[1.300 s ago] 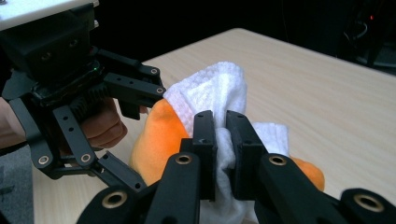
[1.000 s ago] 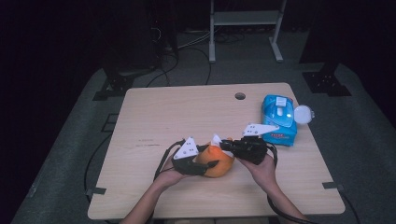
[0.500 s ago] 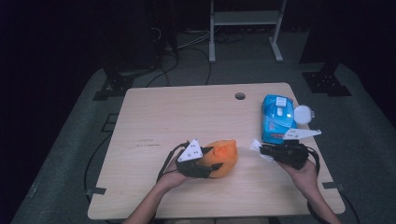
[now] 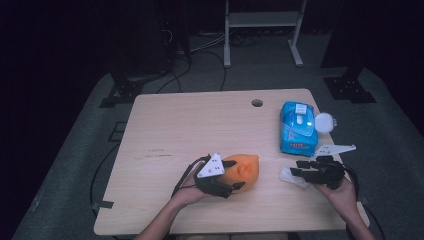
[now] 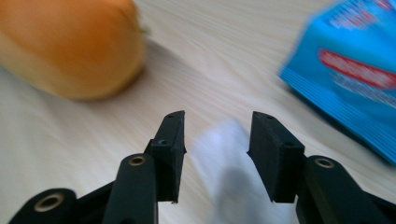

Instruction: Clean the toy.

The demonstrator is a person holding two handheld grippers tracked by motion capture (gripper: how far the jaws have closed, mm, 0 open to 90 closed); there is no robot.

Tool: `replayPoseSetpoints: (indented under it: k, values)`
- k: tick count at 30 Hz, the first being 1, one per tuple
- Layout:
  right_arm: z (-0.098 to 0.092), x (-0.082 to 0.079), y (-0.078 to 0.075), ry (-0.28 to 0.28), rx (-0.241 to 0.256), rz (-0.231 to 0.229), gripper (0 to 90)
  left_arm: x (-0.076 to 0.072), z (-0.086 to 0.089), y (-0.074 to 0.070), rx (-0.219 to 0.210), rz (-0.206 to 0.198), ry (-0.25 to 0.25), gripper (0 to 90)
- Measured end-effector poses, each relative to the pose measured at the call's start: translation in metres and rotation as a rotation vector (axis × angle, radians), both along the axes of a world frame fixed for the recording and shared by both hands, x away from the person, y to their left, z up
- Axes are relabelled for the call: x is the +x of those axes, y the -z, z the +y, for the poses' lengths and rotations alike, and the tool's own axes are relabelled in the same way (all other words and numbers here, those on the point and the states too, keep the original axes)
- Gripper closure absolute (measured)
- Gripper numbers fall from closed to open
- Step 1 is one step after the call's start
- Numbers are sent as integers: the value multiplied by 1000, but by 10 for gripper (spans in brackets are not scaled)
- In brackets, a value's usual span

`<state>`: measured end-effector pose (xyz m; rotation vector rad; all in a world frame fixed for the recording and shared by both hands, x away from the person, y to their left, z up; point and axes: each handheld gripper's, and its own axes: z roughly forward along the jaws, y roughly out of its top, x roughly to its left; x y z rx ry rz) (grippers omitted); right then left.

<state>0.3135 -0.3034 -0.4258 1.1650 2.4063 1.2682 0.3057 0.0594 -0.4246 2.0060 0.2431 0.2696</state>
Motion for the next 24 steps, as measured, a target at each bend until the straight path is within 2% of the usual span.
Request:
replayPoseSetpoints:
  k: [6,8,10,12,18,22,24]
  values:
    - [48,-11,-14,-154,128,-19,465,-9,-6,-4,17,-2,46,257]
    - [63,-12,-19,-174,161,-21,440,-11,-7,-6,23,4,68,257]
    - [67,-12,-20,-183,167,-20,437,-12,-7,-6,25,5,75,257]
    - [80,-11,-21,-198,189,-8,416,-14,-7,-9,42,13,106,259]
    - [90,-12,-15,-199,196,28,401,-15,-6,-10,51,37,147,254]
    - [89,-15,-14,-222,166,13,392,-11,-1,-20,-2,54,147,206]
    - [87,-17,-14,-252,144,1,382,-7,1,-25,-23,54,140,183]
